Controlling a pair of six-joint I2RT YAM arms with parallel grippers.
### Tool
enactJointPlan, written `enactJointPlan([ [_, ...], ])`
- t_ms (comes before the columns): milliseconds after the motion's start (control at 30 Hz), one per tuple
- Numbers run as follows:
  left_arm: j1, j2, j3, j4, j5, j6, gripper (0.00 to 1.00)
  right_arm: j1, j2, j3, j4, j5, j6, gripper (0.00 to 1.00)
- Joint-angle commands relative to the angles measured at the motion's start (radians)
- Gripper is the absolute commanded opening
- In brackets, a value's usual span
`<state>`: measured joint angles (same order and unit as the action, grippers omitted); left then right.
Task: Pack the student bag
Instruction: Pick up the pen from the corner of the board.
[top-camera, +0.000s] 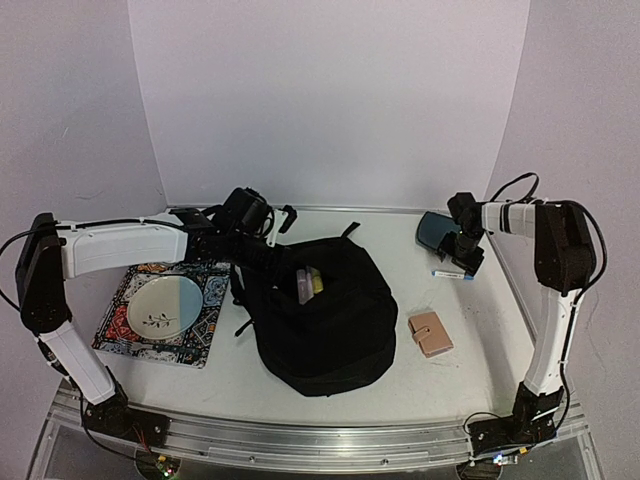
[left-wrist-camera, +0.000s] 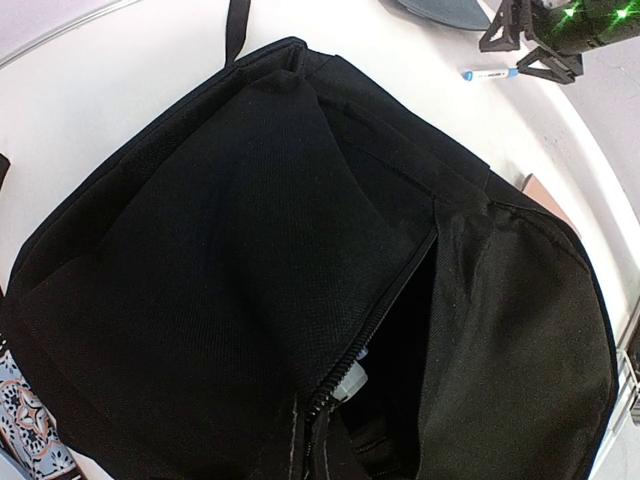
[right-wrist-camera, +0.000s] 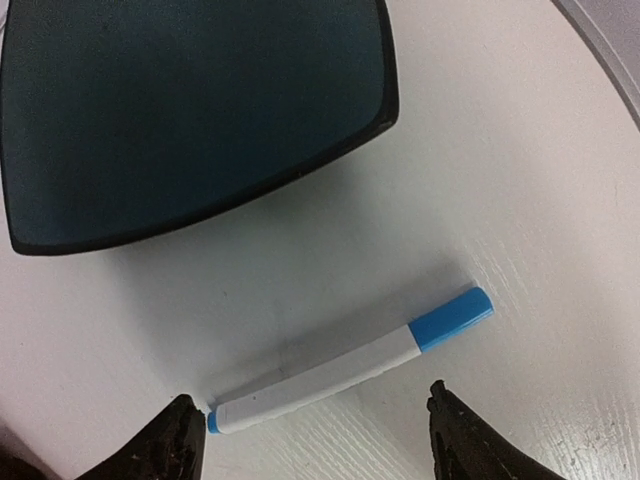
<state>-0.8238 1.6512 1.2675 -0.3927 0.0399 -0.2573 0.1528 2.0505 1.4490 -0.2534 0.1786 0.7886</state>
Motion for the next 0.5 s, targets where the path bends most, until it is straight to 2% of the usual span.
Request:
enactJointPlan([
  [0,-0.001,-0.064,0.006,0.039,-0.010,0.016,0.00,-0.001,0.086,0.042,-0.100,0.047,0.029,0.77],
  [300,-0.001,-0.072,0.006,0.038,-0.007,0.018,0.00,-0.001,0.063,-0.003,-0.139,0.062,0.012,0.70],
  [467,-0.002,-0.075,0.006,0.039,-0.010,0.019,0.00,-0.011,0.030,-0.044,-0.145,0.028,-0.034,0.55],
])
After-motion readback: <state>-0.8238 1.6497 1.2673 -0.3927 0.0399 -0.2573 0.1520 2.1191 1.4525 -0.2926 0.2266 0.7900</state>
